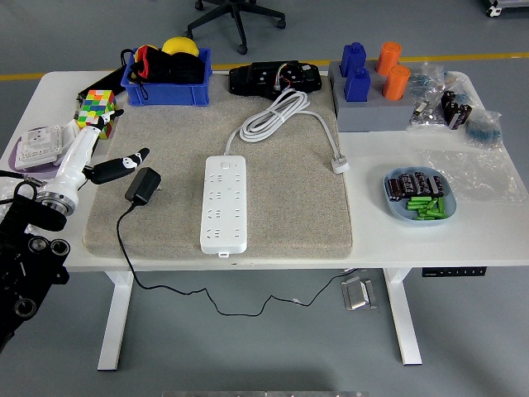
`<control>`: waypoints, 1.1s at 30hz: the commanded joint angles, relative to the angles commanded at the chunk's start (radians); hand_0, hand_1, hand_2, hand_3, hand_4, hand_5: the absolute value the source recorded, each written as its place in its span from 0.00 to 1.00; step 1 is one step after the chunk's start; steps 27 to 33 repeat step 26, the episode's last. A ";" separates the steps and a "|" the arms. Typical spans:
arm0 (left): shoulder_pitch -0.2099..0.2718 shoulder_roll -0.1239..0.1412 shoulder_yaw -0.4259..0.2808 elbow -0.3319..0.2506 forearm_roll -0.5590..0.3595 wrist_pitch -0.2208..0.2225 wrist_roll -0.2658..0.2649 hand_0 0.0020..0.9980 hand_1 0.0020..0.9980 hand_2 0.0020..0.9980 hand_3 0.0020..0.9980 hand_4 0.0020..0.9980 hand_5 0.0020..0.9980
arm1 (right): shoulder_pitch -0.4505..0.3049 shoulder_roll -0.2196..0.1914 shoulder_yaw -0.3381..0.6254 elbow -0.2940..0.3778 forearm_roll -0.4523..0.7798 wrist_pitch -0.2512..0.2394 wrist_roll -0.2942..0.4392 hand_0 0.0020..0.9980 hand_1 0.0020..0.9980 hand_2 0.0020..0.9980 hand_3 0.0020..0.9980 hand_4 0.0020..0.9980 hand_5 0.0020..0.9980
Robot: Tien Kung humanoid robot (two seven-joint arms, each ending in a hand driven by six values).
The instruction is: Pull the plug out,throw it away,press the button
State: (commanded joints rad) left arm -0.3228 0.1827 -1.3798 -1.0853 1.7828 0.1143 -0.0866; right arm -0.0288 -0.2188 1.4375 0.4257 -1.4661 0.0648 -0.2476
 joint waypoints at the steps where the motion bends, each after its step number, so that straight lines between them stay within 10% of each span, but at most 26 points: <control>1: 0.000 0.000 0.000 0.000 0.001 -0.002 0.002 0.97 0.99 0.98 0.91 0.79 0.34 | 0.000 0.000 0.000 0.000 0.000 0.000 0.000 0.77 0.73 0.72 0.71 0.89 0.66; 33: -0.013 0.010 0.010 -0.005 -0.002 -0.003 0.002 0.97 0.99 0.97 0.90 0.78 0.32 | 0.013 -0.009 -0.011 -0.001 0.003 0.005 -0.004 0.77 0.73 0.72 0.71 0.89 0.66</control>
